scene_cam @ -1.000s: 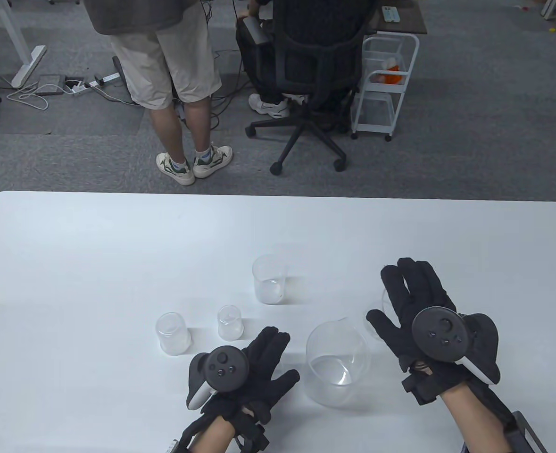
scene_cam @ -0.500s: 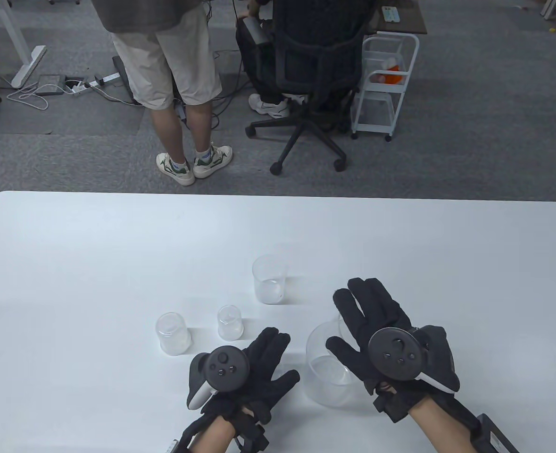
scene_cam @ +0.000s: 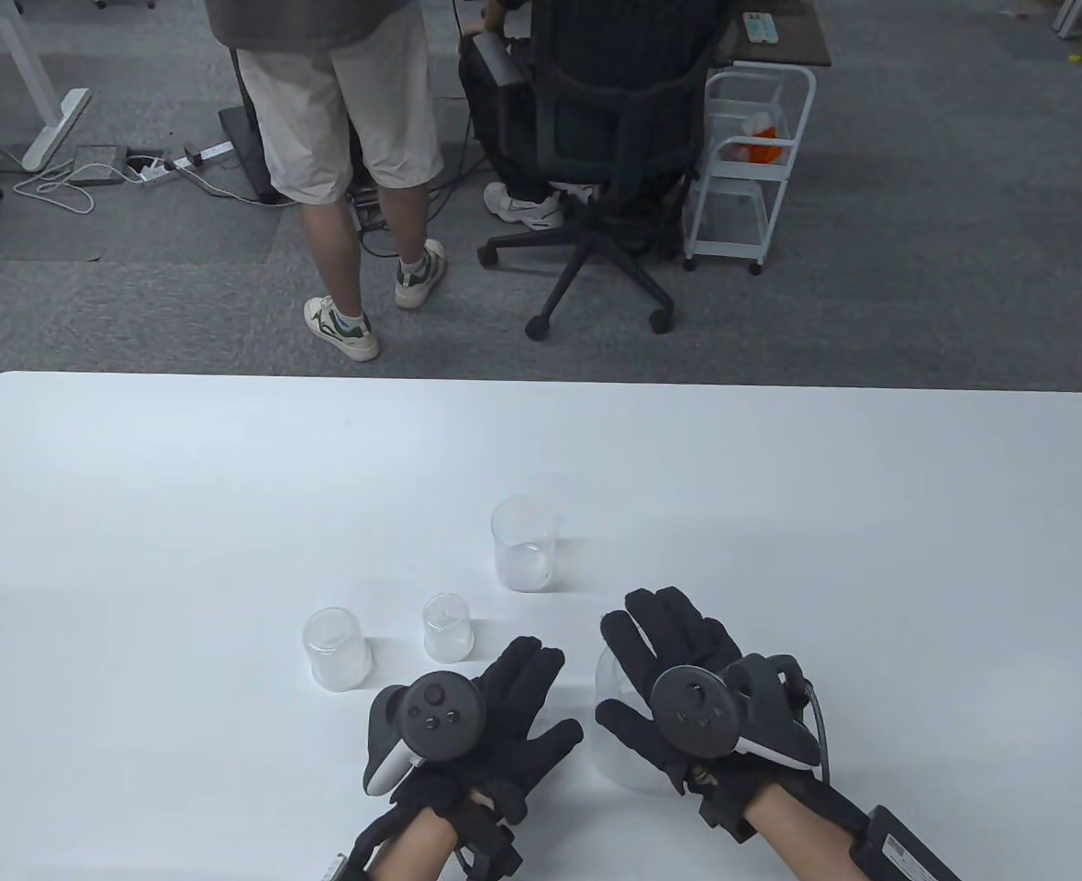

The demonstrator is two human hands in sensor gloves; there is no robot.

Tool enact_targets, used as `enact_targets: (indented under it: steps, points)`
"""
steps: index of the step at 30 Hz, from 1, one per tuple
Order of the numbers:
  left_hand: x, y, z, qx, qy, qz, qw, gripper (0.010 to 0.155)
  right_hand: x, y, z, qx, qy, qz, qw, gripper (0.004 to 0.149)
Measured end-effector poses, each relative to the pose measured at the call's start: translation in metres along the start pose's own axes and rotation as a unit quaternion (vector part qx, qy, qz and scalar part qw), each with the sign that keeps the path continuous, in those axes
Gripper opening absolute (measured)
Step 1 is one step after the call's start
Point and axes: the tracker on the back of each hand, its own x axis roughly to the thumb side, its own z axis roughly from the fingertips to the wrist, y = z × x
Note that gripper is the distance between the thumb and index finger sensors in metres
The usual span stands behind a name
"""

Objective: Nest plastic beakers

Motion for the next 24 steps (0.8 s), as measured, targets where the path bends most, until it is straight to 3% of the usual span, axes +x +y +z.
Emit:
enact_targets:
  steps: [9,17,24]
  points:
    - [0.007,0.007,-0.001,0.003,0.007,0.002,1.0,0.084,-0.009,-0.001,0.007,-0.02,0.01,-0.032,0.999,0.079]
    - [0.028,0.037,-0.017,0.035,0.029,-0.086,0.995,0.083,-0.037,-0.02,0.038,-0.113,0.036,-0.114,0.986,0.079]
    - [0.041,0.068,-0.048,0.044,0.069,-0.111,0.99,0.084,-0.066,-0.016,0.064,-0.151,0.065,-0.211,0.963,0.079]
